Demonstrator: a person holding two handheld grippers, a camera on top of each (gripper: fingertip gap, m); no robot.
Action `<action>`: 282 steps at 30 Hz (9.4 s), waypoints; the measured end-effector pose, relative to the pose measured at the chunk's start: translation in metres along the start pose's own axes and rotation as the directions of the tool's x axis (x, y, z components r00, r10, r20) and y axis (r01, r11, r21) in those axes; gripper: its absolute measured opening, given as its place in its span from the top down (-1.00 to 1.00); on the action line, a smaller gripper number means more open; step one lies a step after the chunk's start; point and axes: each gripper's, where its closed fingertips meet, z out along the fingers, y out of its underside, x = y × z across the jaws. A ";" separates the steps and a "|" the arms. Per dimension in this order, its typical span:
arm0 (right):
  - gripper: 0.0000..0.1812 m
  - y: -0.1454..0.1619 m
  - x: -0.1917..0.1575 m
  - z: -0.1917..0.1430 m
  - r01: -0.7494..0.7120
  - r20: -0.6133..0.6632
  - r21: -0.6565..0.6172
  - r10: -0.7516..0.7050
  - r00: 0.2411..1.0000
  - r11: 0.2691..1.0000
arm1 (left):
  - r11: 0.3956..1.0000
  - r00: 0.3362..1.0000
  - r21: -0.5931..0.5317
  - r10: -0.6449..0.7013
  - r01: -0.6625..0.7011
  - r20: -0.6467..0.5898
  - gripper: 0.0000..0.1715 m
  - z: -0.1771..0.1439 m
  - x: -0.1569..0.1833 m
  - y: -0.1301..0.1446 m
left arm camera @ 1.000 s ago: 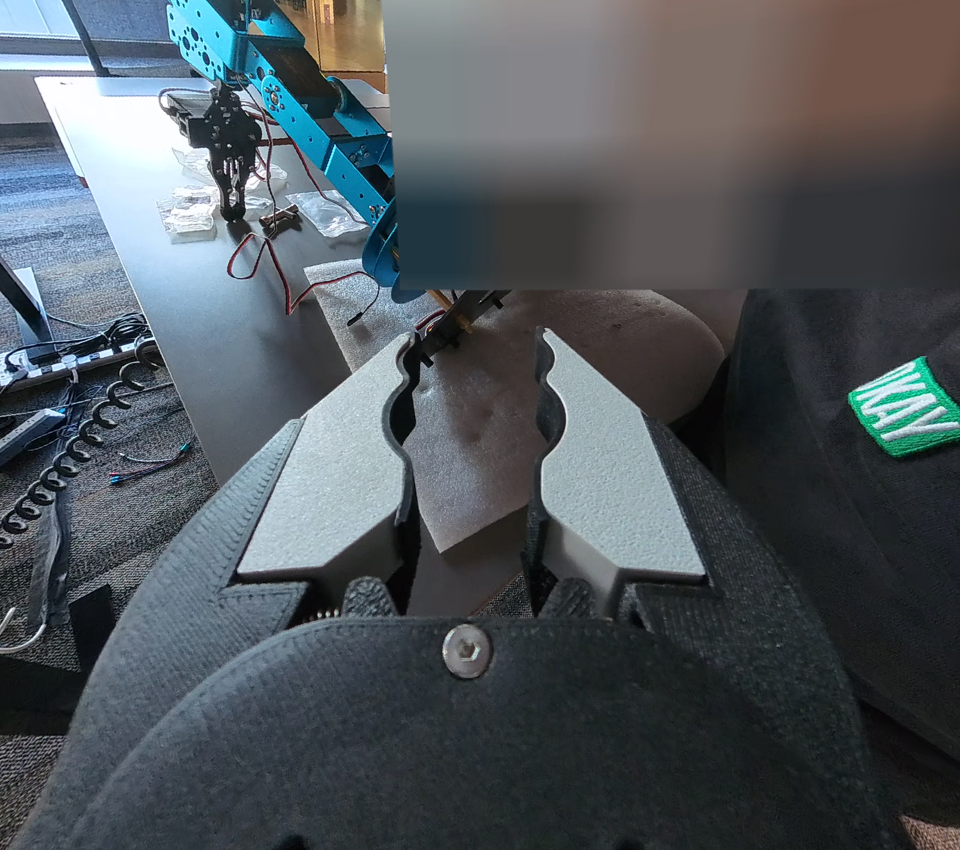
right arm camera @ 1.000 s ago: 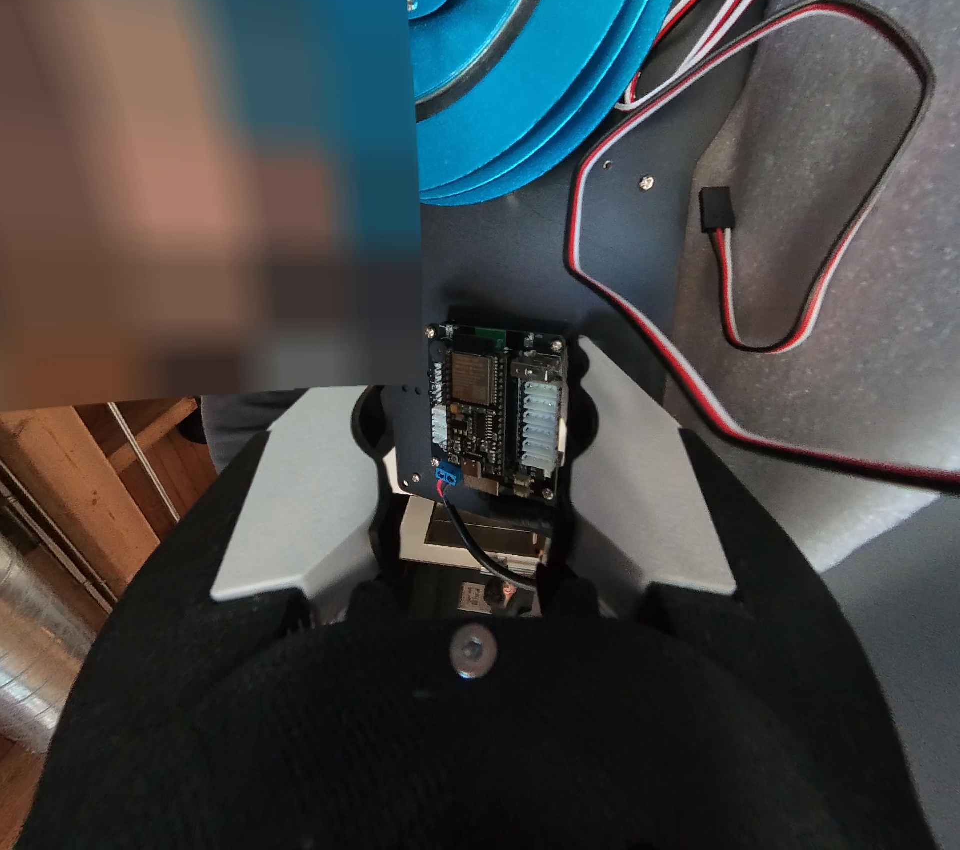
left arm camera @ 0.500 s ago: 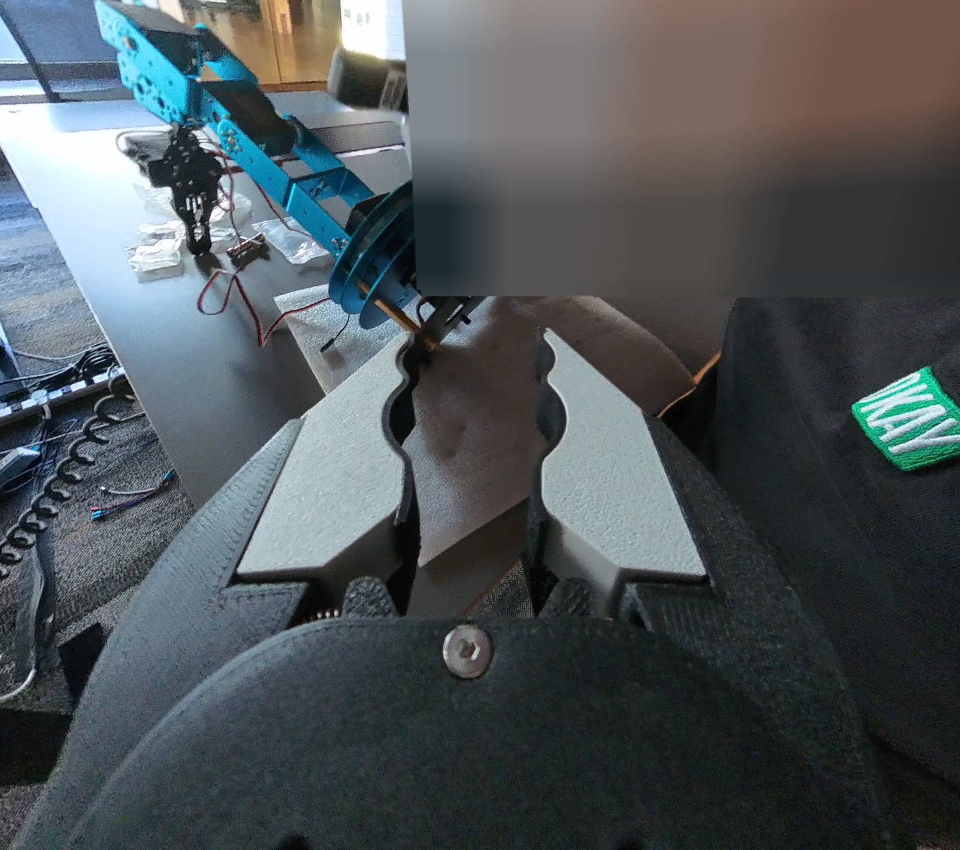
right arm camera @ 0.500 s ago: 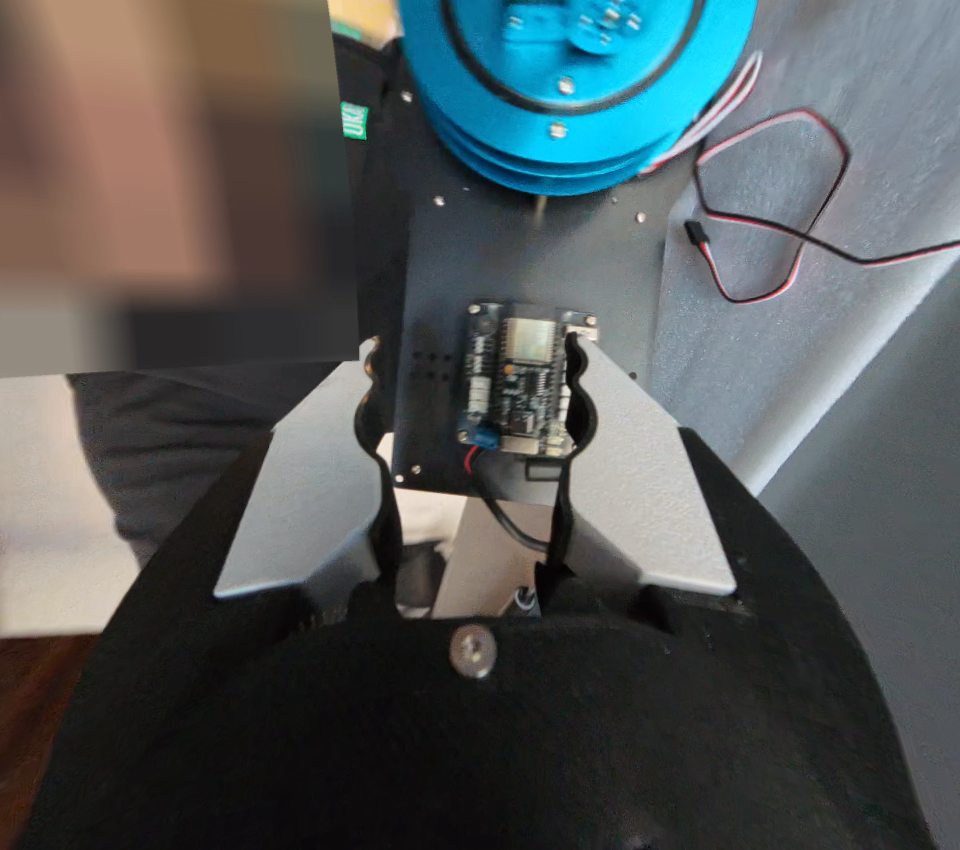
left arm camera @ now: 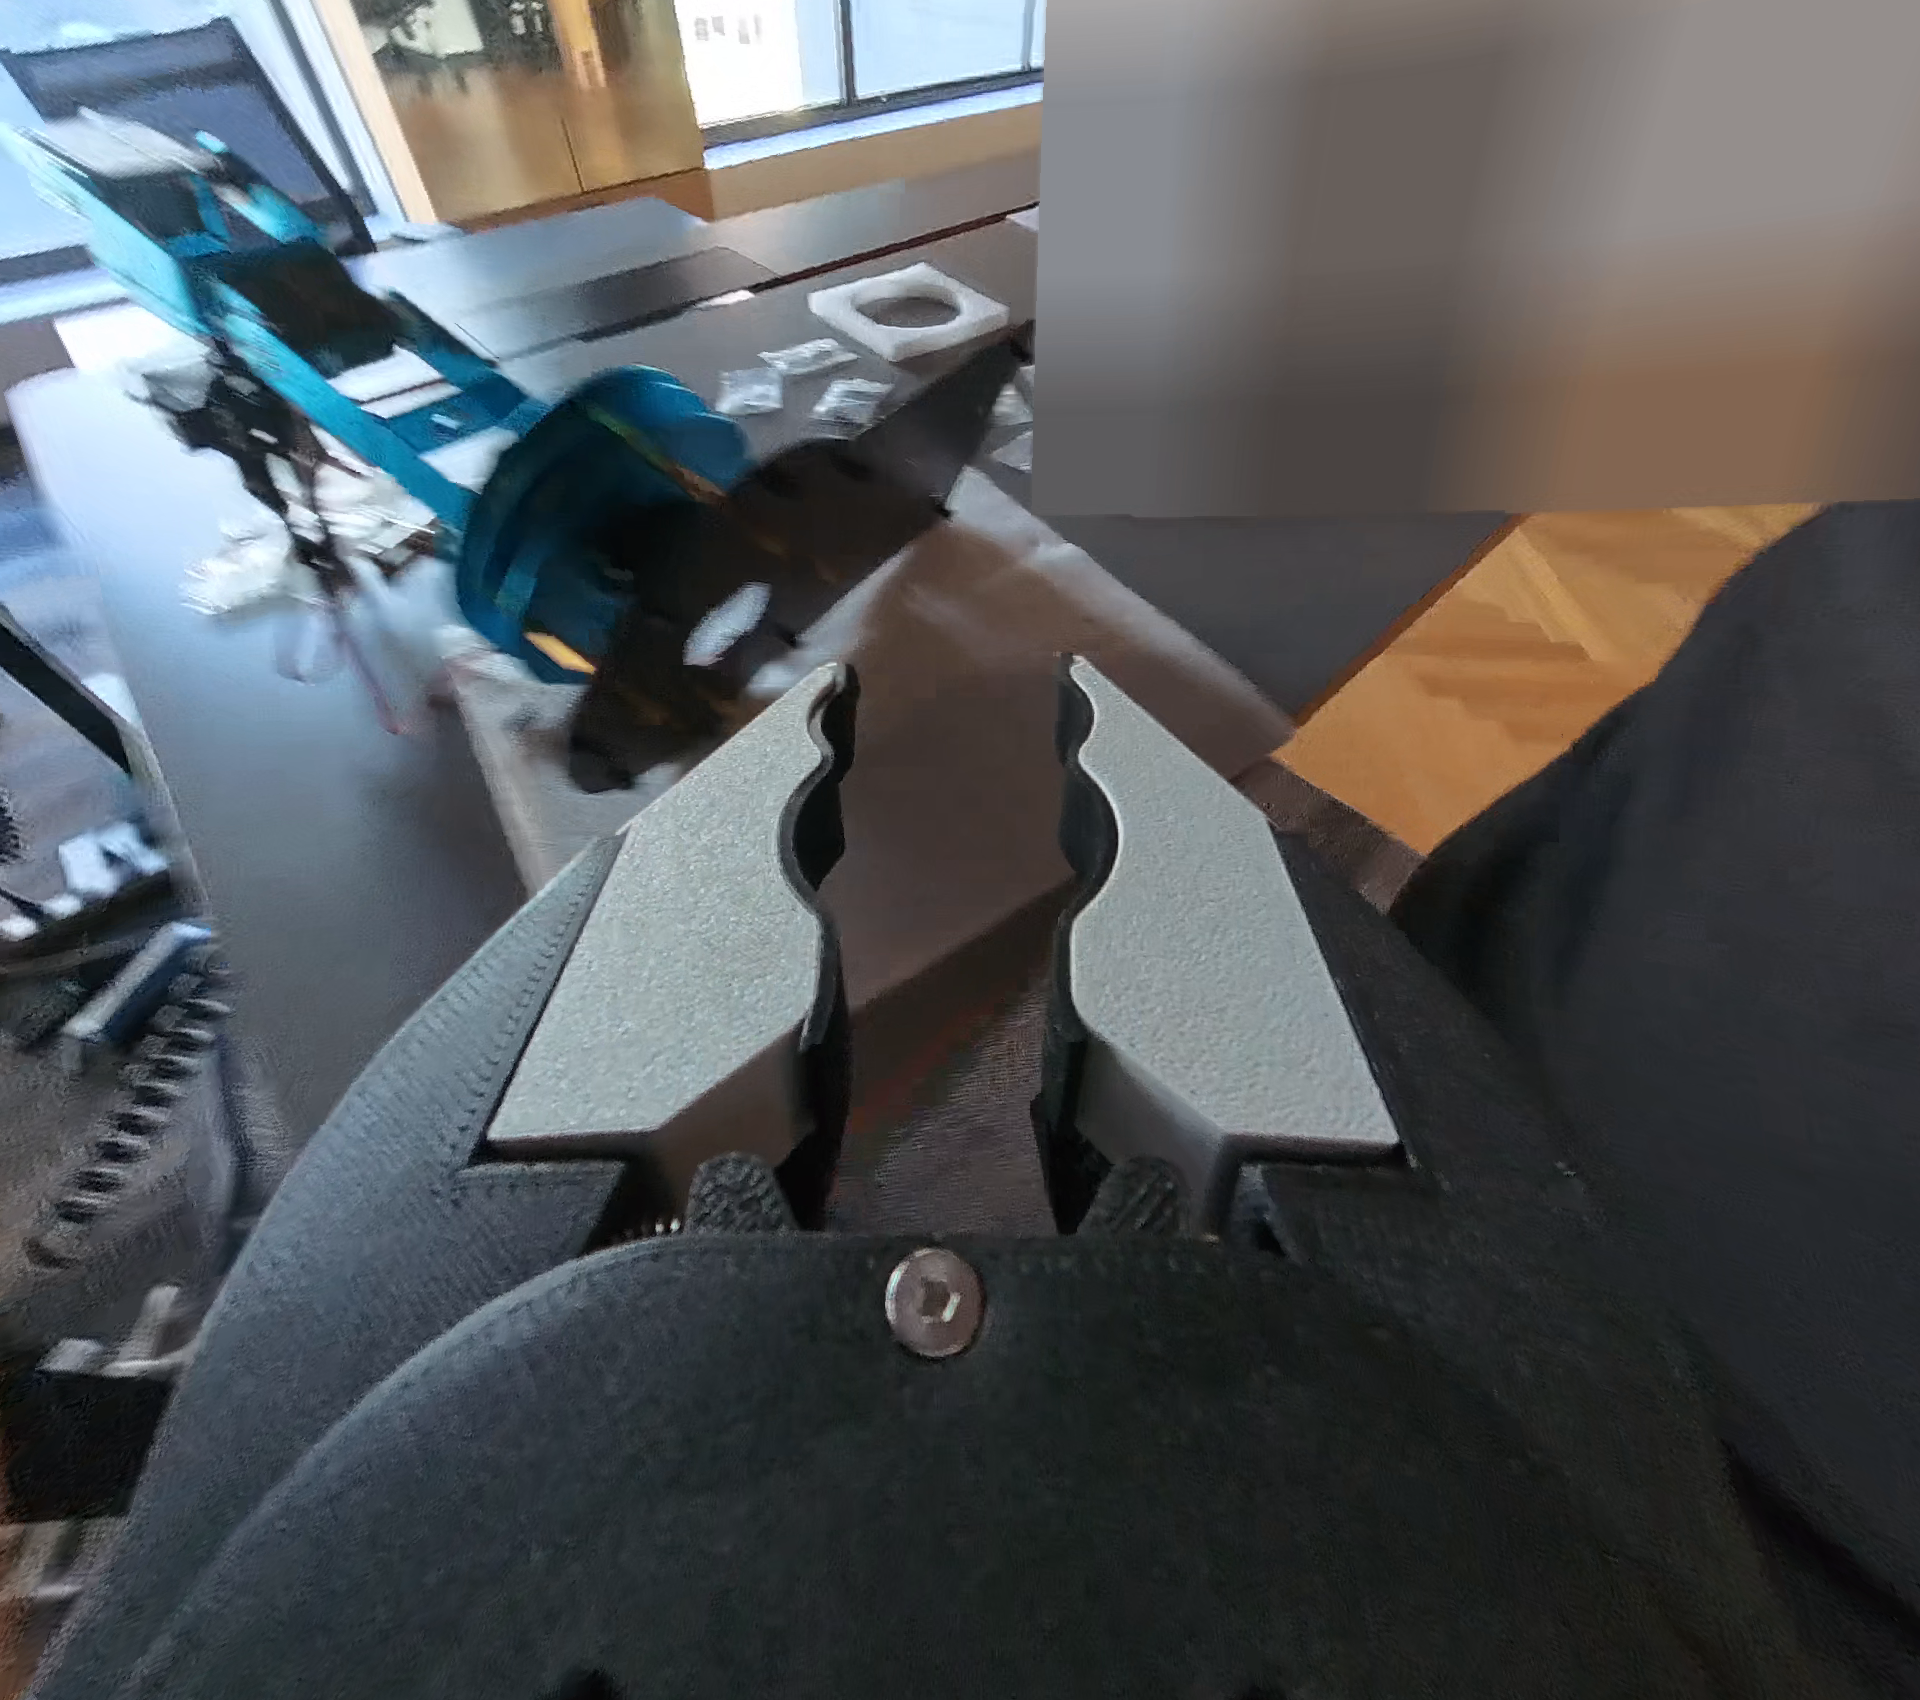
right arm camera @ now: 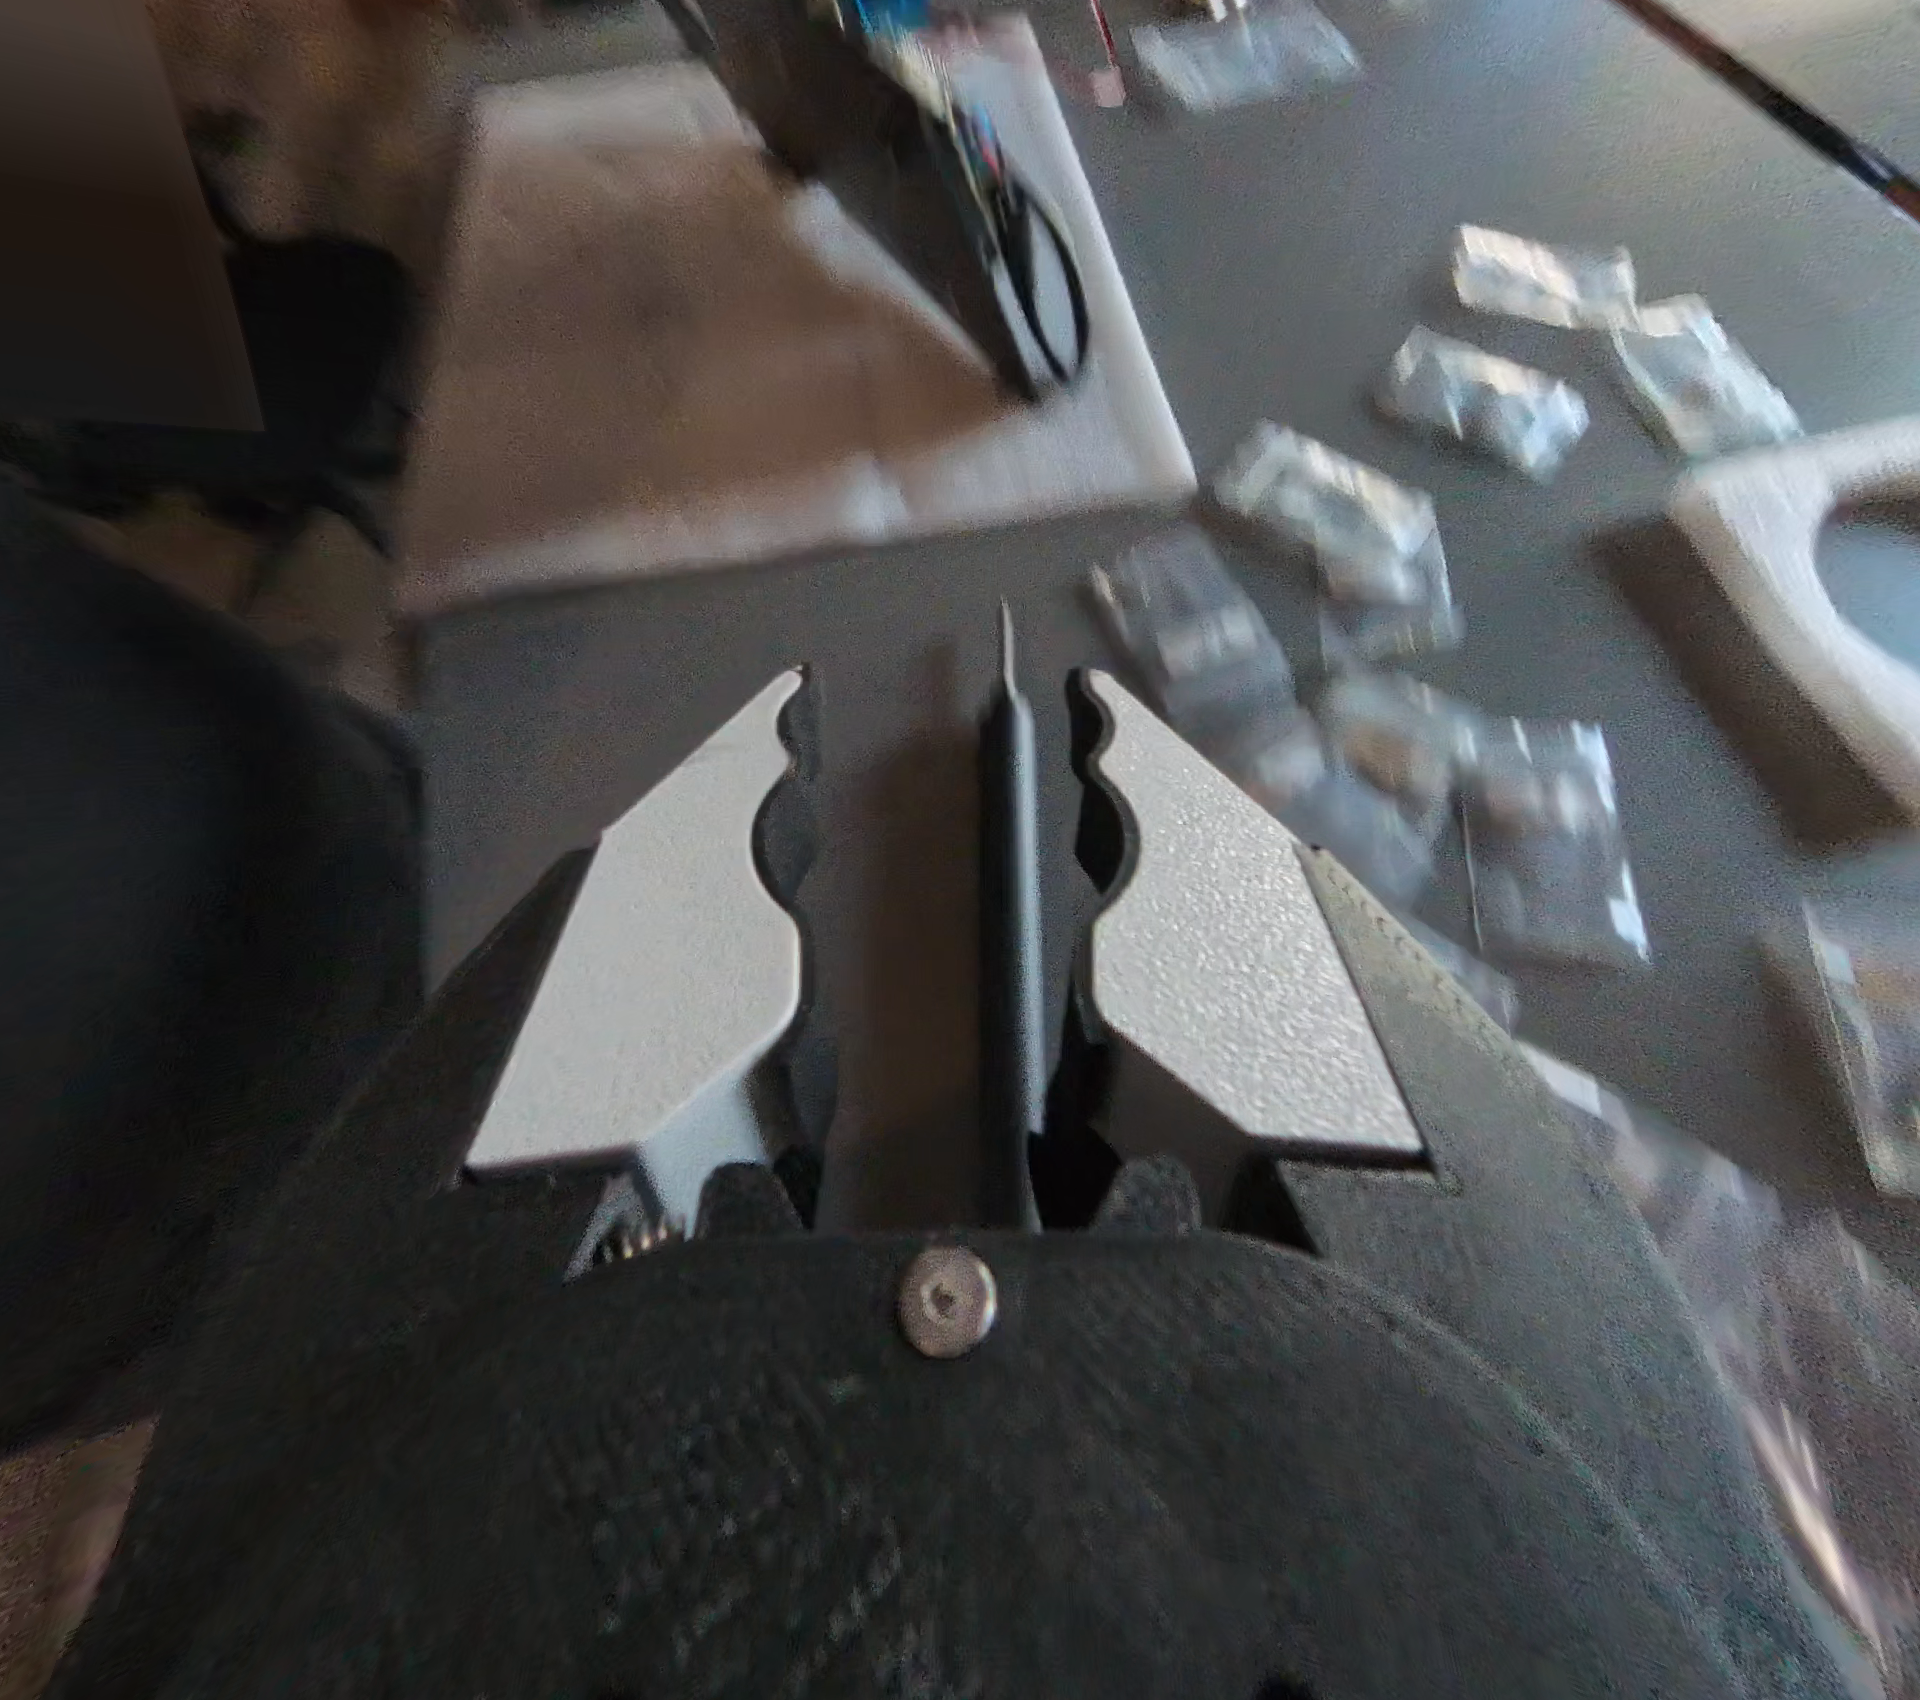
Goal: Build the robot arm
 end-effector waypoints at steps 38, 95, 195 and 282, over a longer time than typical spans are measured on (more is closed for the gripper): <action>0.82 0.025 -0.150 0.122 -0.480 -0.247 -0.192 0.431 0.868 0.856 | 0.751 0.803 -0.367 0.350 -0.548 -0.483 0.74 0.139 0.030 0.113; 0.81 0.022 -0.148 0.133 -0.526 -0.287 -0.411 0.442 0.850 0.745 | 0.783 0.790 -0.264 0.415 -0.562 -0.450 0.81 0.166 0.015 0.116; 0.82 -0.045 -0.169 0.074 -0.437 0.060 -0.542 0.552 0.832 0.718 | 0.941 0.848 0.172 0.338 -0.292 -0.409 0.99 0.164 0.048 0.054; 0.82 0.038 -0.171 0.060 -0.624 0.068 -0.292 0.667 0.742 0.724 | 0.667 0.860 -0.620 0.061 -0.413 -0.507 0.99 0.186 0.063 0.114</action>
